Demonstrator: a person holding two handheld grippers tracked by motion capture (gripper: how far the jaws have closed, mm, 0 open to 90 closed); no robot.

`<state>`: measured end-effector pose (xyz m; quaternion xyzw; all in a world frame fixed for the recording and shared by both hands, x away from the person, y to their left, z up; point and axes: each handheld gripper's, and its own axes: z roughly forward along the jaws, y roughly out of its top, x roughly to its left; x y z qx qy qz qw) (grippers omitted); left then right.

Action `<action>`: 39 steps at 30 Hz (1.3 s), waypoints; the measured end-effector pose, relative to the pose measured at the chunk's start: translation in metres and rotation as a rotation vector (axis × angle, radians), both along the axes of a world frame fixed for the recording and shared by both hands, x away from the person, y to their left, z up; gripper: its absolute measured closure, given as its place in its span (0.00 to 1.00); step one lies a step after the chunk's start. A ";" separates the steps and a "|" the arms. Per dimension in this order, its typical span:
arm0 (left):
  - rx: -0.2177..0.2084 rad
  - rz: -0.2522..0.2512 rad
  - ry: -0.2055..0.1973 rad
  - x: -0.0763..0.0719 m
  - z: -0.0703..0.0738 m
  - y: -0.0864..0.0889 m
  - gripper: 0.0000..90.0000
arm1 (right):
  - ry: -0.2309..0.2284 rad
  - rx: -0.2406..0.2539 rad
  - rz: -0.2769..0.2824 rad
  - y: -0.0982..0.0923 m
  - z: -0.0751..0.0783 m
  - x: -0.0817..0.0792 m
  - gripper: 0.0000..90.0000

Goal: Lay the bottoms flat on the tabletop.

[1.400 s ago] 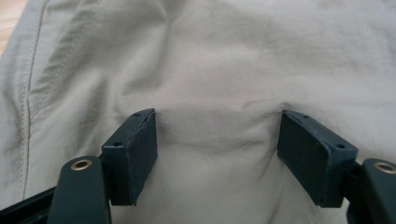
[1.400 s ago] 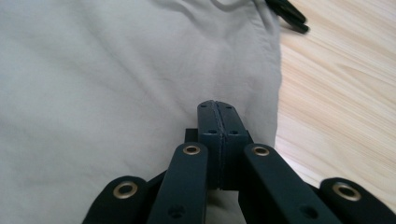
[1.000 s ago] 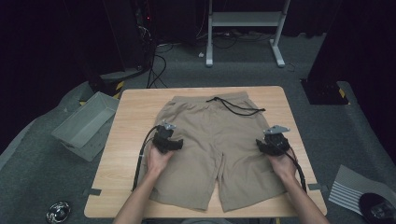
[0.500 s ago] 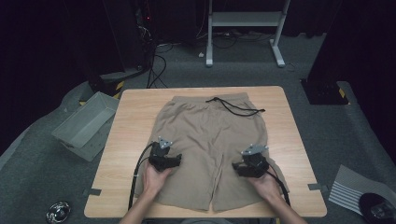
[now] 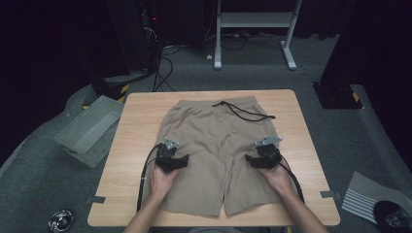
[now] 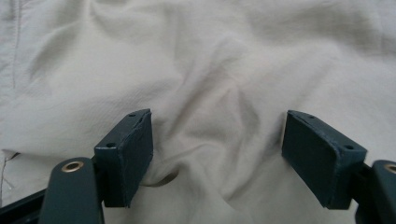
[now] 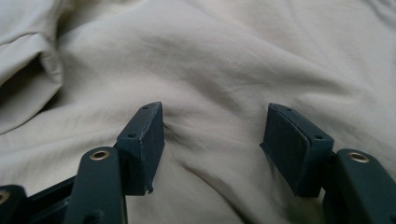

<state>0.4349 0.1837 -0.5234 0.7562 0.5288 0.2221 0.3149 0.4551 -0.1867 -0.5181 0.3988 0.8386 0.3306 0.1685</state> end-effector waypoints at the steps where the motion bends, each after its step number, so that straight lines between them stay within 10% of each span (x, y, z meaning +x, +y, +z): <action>1: 0.002 0.009 -0.001 0.008 0.000 0.001 0.27 | -0.007 0.006 0.001 0.000 -0.001 0.009 0.42; 8: 0.001 0.042 0.001 0.034 0.000 0.001 0.27 | -0.018 0.013 -0.029 0.003 -0.002 0.049 0.42; 29: -0.046 -0.004 -0.062 -0.071 0.010 0.047 0.29 | -0.084 0.036 -0.137 -0.076 0.007 -0.067 0.44; 39: -0.024 -0.007 -0.040 -0.082 -0.005 0.059 0.26 | -0.061 0.025 -0.185 -0.086 -0.005 -0.081 0.40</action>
